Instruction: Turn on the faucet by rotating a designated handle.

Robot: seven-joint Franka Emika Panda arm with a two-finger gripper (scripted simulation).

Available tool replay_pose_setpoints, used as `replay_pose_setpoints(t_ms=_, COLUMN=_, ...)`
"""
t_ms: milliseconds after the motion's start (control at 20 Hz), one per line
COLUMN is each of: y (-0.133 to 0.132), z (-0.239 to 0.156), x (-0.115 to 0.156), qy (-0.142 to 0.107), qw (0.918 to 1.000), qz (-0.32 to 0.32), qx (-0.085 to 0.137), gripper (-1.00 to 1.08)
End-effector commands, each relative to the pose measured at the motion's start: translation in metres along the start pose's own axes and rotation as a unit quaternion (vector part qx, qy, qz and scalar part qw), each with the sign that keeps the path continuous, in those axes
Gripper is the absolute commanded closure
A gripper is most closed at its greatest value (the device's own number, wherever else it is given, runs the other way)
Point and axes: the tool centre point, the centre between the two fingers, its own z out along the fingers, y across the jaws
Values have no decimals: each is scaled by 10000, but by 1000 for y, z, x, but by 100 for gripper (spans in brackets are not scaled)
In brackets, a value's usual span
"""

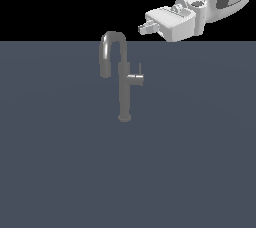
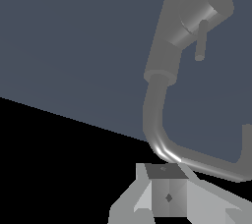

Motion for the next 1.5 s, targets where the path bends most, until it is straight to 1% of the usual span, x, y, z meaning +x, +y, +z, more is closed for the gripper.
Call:
replay_pose_setpoints(t_ms=0, y=-1, z=1, x=20, qy=-239, qw=9988, qz=299, qx=303, gripper=108)
replay_pose_setpoints(t_ms=200, y=-1, z=6, x=50, qy=-594, qw=9925, qz=750, qx=756, gripper=108)
replay_pose_setpoints(t_ms=350, y=0, z=10, x=68, qy=-814, qw=9860, qz=1028, qx=1034, gripper=108)
replay_pose_setpoints(t_ms=500, y=2, z=14, x=82, qy=-991, qw=9791, qz=1252, qx=1259, gripper=108)
replay_pose_setpoints(t_ms=700, y=4, z=19, x=96, qy=-1167, qw=9710, qz=1472, qx=1479, gripper=108)
replay_pose_setpoints(t_ms=850, y=6, z=22, x=103, qy=-1251, qw=9666, qz=1577, qx=1584, gripper=108)
replay_pose_setpoints(t_ms=1000, y=6, z=24, x=106, qy=-1295, qw=9643, qz=1629, qx=1637, gripper=108)
replay_pose_setpoints(t_ms=1450, y=6, z=24, x=105, qy=-1282, qw=9652, qz=1605, qx=1616, gripper=108)
